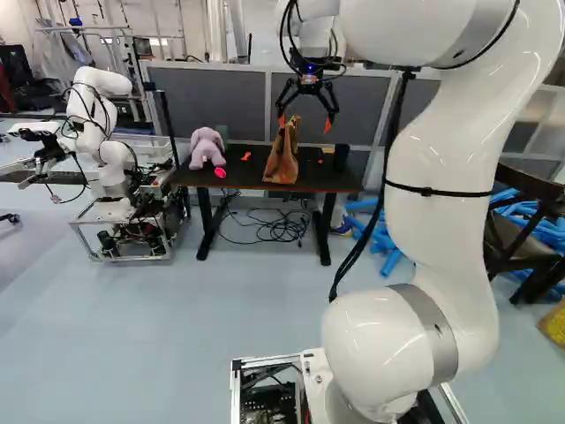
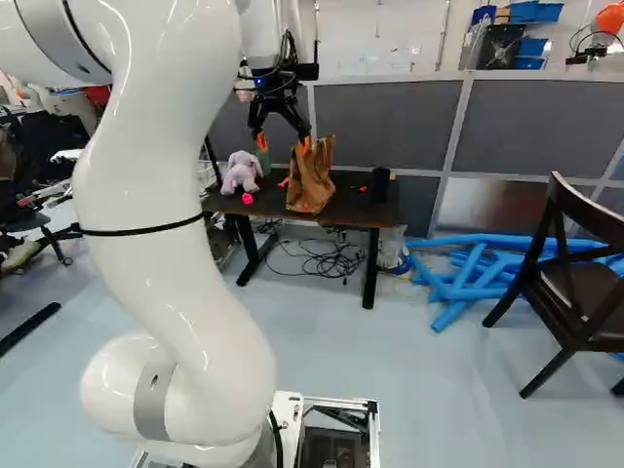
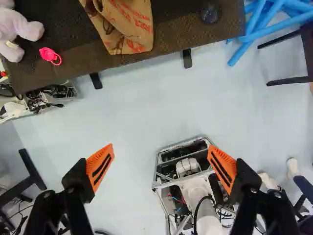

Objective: Pick up the bag on the ground and place it on the table

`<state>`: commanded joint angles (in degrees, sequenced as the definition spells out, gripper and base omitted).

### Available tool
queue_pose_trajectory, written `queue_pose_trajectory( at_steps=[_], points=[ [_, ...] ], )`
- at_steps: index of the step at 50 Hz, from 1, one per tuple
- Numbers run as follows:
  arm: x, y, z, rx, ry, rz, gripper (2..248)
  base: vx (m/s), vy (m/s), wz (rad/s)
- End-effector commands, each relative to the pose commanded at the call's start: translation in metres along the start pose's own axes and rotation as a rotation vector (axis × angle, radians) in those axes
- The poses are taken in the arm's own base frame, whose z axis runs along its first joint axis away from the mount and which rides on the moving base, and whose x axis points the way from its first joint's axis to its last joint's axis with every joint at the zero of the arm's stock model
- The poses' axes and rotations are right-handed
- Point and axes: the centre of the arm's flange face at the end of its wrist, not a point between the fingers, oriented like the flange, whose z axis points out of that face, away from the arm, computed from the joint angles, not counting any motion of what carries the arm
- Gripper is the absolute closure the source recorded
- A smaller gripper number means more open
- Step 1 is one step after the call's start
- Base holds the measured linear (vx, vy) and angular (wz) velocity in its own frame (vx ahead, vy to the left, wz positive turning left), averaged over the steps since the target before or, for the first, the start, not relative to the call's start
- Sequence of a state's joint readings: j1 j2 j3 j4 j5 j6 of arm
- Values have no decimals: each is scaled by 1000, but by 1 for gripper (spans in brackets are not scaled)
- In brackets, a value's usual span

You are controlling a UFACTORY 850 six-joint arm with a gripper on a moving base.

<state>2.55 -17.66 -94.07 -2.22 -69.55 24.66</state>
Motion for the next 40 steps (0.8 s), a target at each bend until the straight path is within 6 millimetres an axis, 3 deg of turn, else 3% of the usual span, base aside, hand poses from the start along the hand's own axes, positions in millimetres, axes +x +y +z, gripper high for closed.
queue_pose_trajectory(
  at_steps=[40],
  points=[
    [-2,1,6,8,16,-7,3,0,0,0]
  ],
)
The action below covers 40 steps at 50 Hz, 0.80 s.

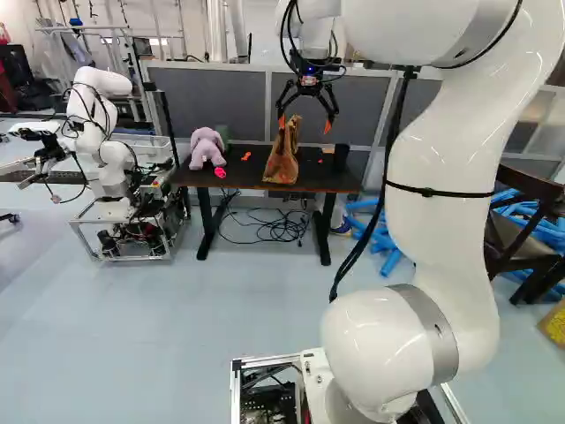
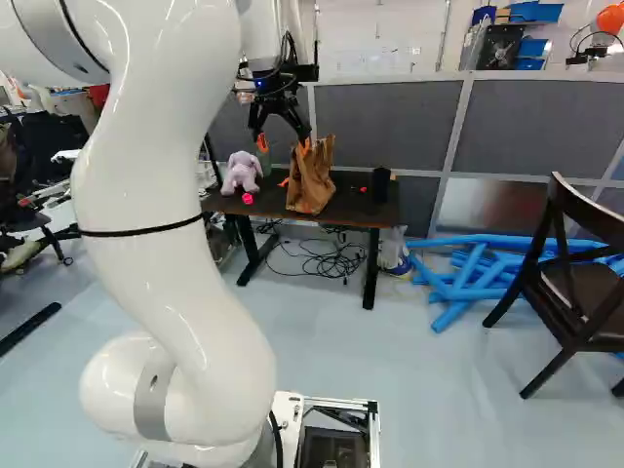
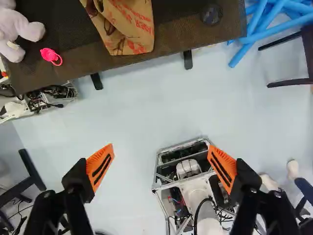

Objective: Pick up the bag on the ground and place it on the table

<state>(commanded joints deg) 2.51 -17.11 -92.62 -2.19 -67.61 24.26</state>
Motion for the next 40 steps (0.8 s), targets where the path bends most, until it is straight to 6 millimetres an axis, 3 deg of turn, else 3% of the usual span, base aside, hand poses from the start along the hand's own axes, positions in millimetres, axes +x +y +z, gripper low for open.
queue_pose_trajectory(
  at_steps=[40],
  points=[
    [-13,6,33,46,97,-38,3,0,0,0]
  ],
)
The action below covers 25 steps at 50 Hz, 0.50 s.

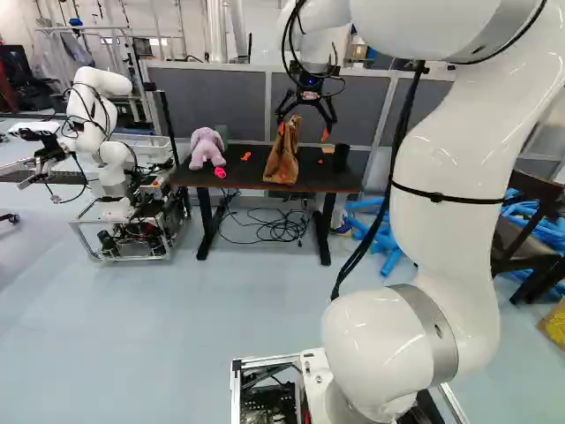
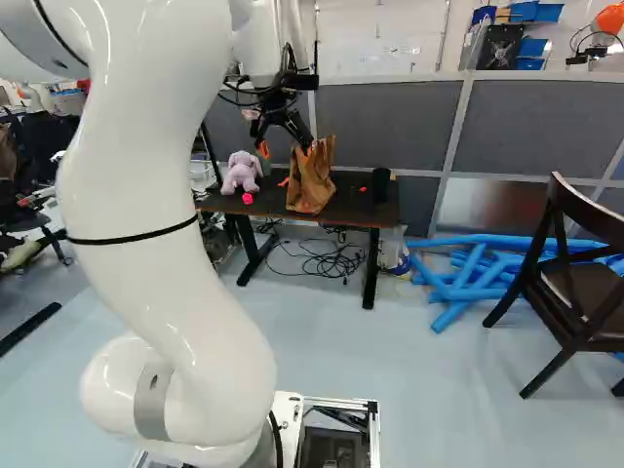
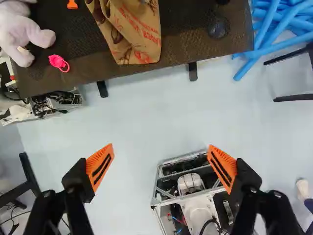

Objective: Pick up the bag on the ground and place it on the table

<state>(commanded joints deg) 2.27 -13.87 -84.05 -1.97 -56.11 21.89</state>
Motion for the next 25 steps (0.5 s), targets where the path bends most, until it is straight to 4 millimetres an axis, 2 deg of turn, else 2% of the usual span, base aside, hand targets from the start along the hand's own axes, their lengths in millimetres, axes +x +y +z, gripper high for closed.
queue_pose_trajectory(
  at_steps=[25],
  points=[
    [-23,10,32,45,108,-40,3,0,0,0]
  ],
)
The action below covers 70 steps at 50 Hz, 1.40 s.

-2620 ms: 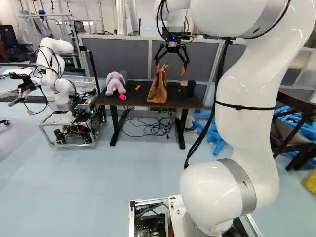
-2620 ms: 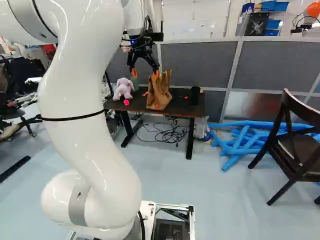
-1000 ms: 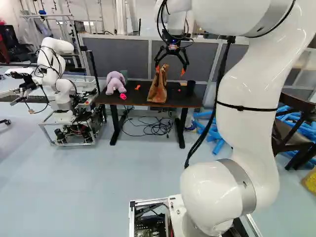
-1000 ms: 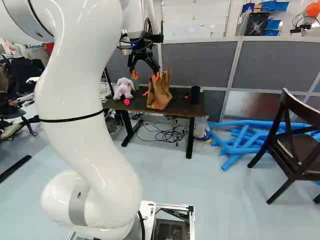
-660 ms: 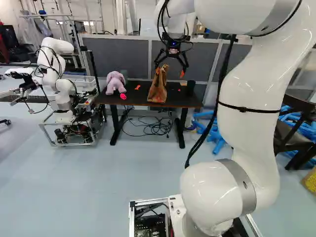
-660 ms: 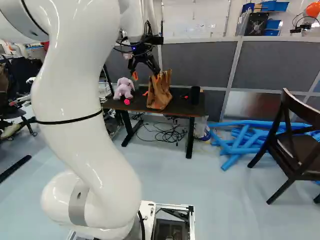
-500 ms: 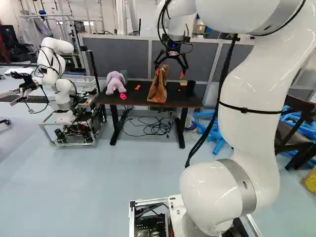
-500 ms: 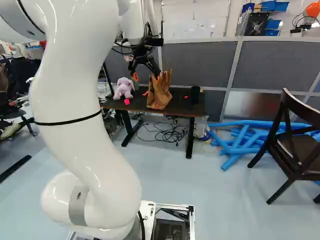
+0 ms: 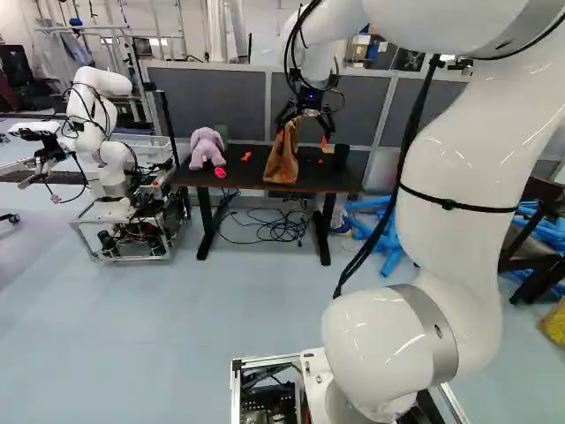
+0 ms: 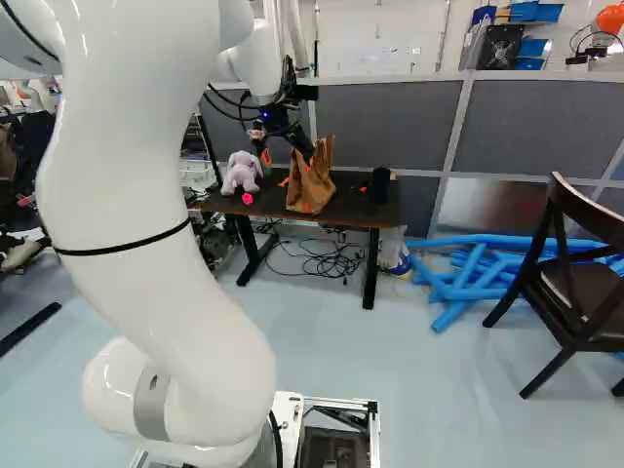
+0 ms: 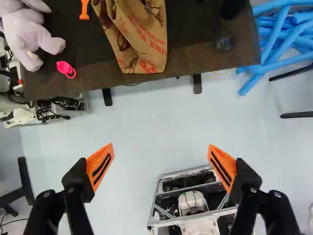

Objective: Pick up the bag on the ground and place it on the table

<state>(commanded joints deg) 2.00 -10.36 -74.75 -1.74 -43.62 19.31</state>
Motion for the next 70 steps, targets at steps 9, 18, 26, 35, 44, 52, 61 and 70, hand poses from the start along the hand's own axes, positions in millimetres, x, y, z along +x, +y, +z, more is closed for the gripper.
queue_pose_trajectory(
  at_steps=[9,18,26,35,44,52,61,70],
  points=[
    [-13,5,12,18,49,-18,3,0,0,0],
    [-28,10,25,36,101,-36,3,0,0,0],
    [-44,16,37,52,152,-53,3,0,0,0],
    [-64,23,50,69,215,-74,3,0,0,0],
    [-87,31,64,86,282,-96,3,0,0,0],
    [-108,39,75,99,340,-115,3,0,0,0],
    [-133,47,86,111,407,-135,3,0,0,0],
    [-158,56,96,120,472,-154,3,0,0,0]
  ],
)
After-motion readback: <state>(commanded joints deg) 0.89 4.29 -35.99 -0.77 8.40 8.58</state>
